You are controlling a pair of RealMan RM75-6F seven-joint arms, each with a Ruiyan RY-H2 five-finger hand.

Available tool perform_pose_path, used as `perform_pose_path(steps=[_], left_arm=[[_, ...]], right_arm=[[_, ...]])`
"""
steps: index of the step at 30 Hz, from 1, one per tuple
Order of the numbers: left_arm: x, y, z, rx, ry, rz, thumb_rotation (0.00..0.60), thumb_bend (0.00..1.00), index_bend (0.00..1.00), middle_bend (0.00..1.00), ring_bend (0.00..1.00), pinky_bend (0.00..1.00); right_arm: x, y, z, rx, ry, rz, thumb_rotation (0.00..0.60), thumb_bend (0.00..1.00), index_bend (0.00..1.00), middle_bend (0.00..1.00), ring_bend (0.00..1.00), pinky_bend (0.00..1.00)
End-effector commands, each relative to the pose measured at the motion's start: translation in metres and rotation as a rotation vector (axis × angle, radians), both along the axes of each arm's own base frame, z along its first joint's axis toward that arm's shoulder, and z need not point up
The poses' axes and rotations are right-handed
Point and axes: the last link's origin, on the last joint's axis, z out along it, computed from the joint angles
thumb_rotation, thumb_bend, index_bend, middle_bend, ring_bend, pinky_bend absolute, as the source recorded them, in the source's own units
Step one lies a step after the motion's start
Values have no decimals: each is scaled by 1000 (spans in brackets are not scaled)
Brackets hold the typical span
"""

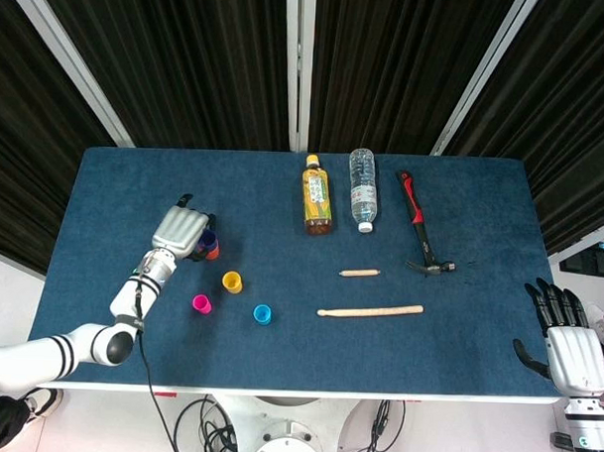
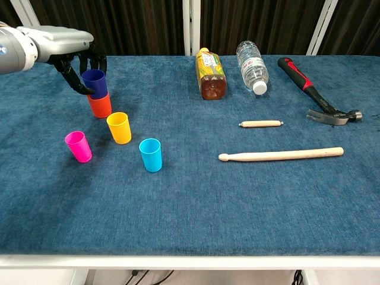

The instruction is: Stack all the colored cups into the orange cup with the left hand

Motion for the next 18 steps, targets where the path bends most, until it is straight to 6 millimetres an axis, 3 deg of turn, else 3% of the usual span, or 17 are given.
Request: perform_pose_path(steps=[1,3,6,11,18], left_arm=[[-1,0,-1,-6,6,-1,600,289,380,412,377,76],[-2,-1,-1,-5,4,-2,600,285,291,348,343,70],[0,0,2,4,-4,-9,600,283,239,289,295,62],[6,-3,8,17,-14,-31,600,282,234,271,267,58],[34,-30,14,-31,-18,-120,600,265,248,272,267,57]], right_arm=[[0,0,0,0,0,1,600,256,0,0,0,0],[0,0,0,-2,-1,0,600,256,0,0,0,0],[-1,1,1,-5,-2,-3,600,256,0,0,0,0],[-1,1,2,-7,-2,-3,600,257,0,0,0,0],[0,-1,4,-16,-5,4,600,256,0,0,0,0]])
